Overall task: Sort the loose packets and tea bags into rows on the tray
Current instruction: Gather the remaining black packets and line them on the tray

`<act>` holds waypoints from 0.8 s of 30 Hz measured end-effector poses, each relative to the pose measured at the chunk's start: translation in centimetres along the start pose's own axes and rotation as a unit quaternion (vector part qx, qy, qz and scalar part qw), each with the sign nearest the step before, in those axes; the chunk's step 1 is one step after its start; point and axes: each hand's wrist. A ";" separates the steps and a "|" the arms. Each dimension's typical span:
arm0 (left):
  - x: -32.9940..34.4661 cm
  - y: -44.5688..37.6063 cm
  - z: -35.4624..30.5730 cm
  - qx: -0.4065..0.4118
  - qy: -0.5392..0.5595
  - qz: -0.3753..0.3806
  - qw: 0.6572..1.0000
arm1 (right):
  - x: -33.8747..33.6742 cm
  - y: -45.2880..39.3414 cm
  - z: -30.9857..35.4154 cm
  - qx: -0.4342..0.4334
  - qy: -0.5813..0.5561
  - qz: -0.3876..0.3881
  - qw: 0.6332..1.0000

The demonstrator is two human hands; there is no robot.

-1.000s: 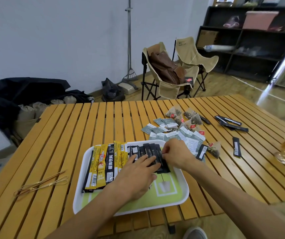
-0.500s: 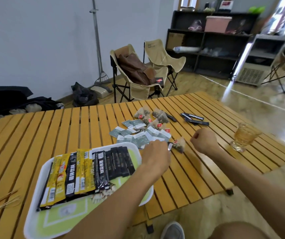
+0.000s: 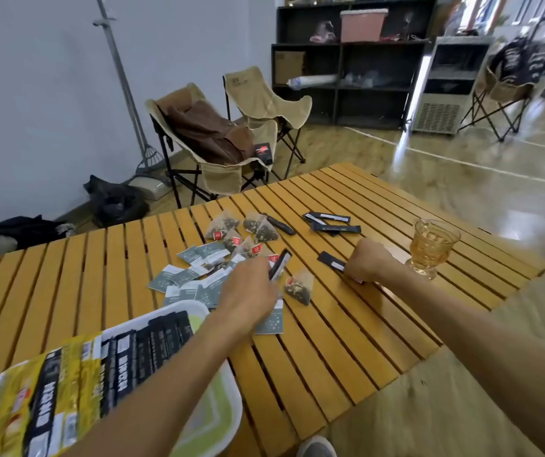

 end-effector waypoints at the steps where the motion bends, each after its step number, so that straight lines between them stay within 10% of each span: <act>1: -0.4 -1.1 -0.3 -0.001 0.031 -0.001 1.000 | -0.1 -0.4 0.3 -0.016 0.002 -0.012 1.000; 7: 0.0 -10.3 -3.2 -0.081 0.216 0.017 0.973 | -1.4 -3.9 2.9 -0.102 0.063 -0.081 0.989; 24: 6.8 -17.7 -3.4 -0.083 0.053 -0.021 0.995 | 0.3 -11.1 3.4 -0.085 0.018 -0.009 0.996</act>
Point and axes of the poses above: each hand's wrist, its own y-axis away from the middle knuckle, its own x-axis out of the palm, z = x × y, and after that the axes turned 9 degrees about -y, right-handed
